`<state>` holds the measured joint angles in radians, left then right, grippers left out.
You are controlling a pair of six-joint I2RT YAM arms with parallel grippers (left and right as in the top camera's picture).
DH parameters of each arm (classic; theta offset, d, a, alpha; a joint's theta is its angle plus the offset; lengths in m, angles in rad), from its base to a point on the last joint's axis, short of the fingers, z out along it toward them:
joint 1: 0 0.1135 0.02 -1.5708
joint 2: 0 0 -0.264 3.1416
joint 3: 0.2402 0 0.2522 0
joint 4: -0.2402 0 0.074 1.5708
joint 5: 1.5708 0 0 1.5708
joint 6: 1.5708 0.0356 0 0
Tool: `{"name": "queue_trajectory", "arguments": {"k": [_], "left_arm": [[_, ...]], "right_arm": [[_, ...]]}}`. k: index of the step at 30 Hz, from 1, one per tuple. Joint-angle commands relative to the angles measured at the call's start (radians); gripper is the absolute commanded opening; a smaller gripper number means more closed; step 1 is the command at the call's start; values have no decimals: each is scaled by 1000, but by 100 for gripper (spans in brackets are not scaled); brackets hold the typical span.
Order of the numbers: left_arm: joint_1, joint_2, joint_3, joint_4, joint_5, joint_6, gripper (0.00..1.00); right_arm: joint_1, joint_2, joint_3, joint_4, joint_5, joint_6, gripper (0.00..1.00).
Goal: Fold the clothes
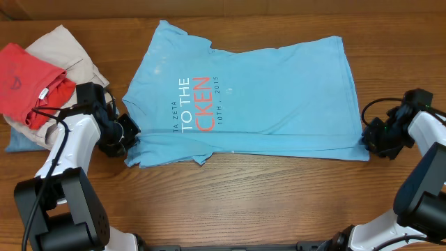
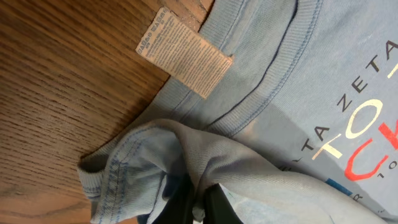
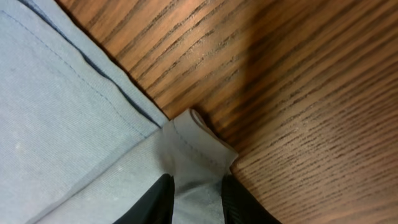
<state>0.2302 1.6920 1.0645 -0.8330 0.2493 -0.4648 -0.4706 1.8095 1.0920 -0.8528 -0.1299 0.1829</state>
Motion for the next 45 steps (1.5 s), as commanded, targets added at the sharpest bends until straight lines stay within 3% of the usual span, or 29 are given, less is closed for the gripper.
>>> {"name": "queue_trajectory", "arguments": {"k": [1, 11, 16, 25, 35, 45], "left_arm": [[-3, 8, -8, -3, -5, 20, 4], [-3, 8, -8, -11, -5, 20, 4], [-3, 8, -8, -14, -5, 20, 4], [-2, 8, -8, -16, -5, 20, 4], [13, 8, -6, 11, -5, 22, 4], [10, 8, -7, 81, -5, -31, 4]], "right_arm": [[5, 2, -10, 17, 2, 1, 29], [5, 2, -10, 58, 2, 1, 20], [5, 2, -10, 71, 2, 5, 4], [5, -3, 8, 70, -6, 4, 4], [6, -40, 278, -55, -92, 4, 4], [6, 17, 281, -25, -89, 4, 4]]}}
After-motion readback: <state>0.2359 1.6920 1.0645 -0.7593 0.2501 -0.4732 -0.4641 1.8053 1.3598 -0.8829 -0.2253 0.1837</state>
